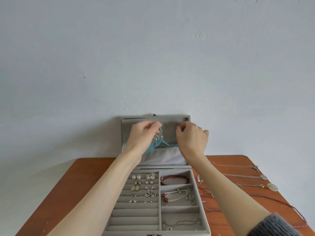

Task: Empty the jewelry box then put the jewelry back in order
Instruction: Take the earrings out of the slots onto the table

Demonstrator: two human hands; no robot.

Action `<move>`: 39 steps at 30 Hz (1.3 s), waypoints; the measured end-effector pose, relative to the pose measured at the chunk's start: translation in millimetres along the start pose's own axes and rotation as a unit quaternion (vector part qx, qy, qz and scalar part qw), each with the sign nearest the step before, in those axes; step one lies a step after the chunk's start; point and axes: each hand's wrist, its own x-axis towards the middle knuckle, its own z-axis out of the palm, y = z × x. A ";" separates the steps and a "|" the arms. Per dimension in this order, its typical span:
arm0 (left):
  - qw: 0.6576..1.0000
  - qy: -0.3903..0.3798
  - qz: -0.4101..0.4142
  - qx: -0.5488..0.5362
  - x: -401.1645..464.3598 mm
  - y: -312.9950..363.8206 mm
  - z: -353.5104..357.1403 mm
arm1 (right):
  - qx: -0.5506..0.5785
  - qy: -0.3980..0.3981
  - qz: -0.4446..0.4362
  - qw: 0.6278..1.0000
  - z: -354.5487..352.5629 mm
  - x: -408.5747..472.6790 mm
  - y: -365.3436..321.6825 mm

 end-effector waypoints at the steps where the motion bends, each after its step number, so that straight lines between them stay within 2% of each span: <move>1: 1.000 -0.005 0.009 0.000 -1.6 0.6 -2.0 | 0.014 0.009 0.008 1.000 -0.9 1.0 -1.7; 5: 1.000 -0.022 0.017 0.000 -6.7 0.2 -13.8 | 0.147 0.042 -0.021 0.988 -8.2 2.8 -13.3; 7: 1.000 -0.018 0.017 -0.008 -10.5 -0.4 -24.3 | 0.233 0.029 -0.041 0.971 -16.1 -3.5 -23.6; 11: 0.999 0.002 0.039 -0.010 -24.7 -0.4 -54.3 | 0.378 -0.081 0.016 0.922 -34.1 -27.4 -42.5; 15: 0.998 0.035 0.038 0.028 -45.3 -14.0 -100.6 | 0.449 -0.209 0.042 0.868 -38.3 -67.5 -66.0; 17: 0.998 0.064 0.021 0.017 -53.4 -24.8 -122.8 | 0.466 -0.251 0.041 0.847 -33.3 -87.0 -77.5; 21: 0.993 0.117 -0.009 0.005 -60.6 -39.8 -161.0 | 0.470 -0.286 0.054 0.833 -16.0 -114.1 -101.2; 26: 0.980 0.184 -0.062 -0.037 -66.6 -67.3 -194.7 | 0.407 -0.293 0.016 0.865 10.8 -132.5 -128.7; 30: 0.980 0.191 -0.049 -0.012 -68.0 -77.9 -201.4 | 0.419 -0.316 0.035 0.850 24.0 -134.5 -142.7; 35: 0.986 0.154 -0.059 -0.020 -69.1 -79.3 -202.5 | 0.446 -0.351 0.043 0.822 28.3 -136.8 -148.8; 37: 0.987 0.148 -0.065 -0.018 -69.0 -80.8 -205.0 | 0.444 -0.382 0.034 0.810 25.0 -137.0 -149.7; 39: 0.989 0.131 -0.065 -0.005 -68.7 -81.1 -208.5 | 0.454 -0.430 0.026 0.780 19.9 -135.4 -150.2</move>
